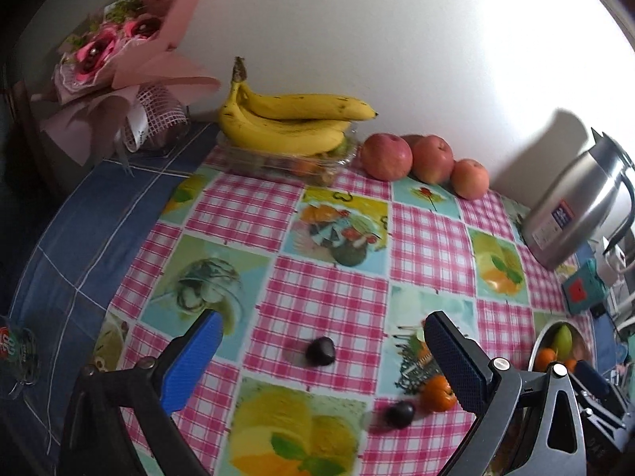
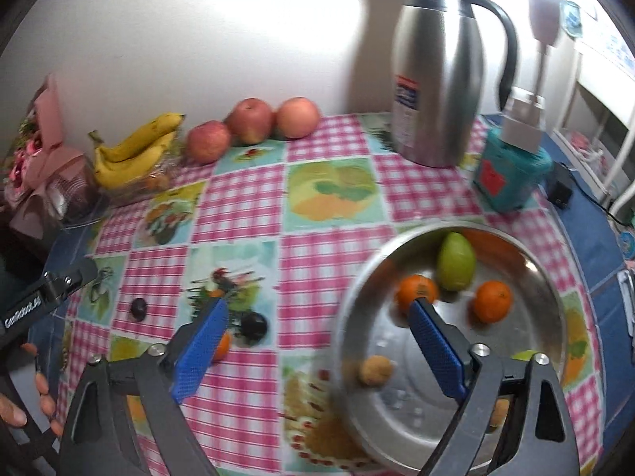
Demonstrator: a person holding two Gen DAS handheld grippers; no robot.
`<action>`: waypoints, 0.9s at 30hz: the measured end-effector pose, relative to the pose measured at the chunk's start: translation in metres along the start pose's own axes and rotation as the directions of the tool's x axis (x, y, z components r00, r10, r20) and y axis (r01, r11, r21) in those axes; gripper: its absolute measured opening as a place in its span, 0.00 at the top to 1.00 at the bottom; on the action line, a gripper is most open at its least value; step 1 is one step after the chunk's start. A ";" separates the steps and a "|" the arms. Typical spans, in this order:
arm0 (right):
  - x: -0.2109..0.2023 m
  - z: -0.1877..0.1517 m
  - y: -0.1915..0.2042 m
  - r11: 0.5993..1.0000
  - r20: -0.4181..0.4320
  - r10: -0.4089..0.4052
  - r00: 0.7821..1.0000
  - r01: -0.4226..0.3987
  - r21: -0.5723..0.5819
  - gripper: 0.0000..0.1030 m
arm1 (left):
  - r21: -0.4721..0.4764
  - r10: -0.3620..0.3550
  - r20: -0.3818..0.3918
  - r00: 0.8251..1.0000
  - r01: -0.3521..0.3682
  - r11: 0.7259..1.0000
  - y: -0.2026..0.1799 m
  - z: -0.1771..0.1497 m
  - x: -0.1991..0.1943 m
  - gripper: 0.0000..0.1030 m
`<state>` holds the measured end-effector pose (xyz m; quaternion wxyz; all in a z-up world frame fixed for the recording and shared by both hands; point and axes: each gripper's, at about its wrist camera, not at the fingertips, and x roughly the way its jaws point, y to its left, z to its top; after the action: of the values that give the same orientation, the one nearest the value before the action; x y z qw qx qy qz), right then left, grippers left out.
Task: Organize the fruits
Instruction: 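Grasp a dark plum with the left gripper while the right gripper grasps another plum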
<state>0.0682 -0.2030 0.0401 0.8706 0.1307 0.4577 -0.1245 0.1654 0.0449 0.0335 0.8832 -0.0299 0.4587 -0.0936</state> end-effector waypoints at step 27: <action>0.085 -0.017 0.020 0.988 -0.190 0.124 0.974 -0.104 0.112 0.60 | -0.030 -0.082 -0.209 0.974 0.078 0.997 0.003 -0.024 0.080 0.45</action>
<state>0.1081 -0.1869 -0.0375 0.8191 0.2124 0.5263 -0.0839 0.1911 0.0335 -0.0450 0.8249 -0.0481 0.5488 -0.1267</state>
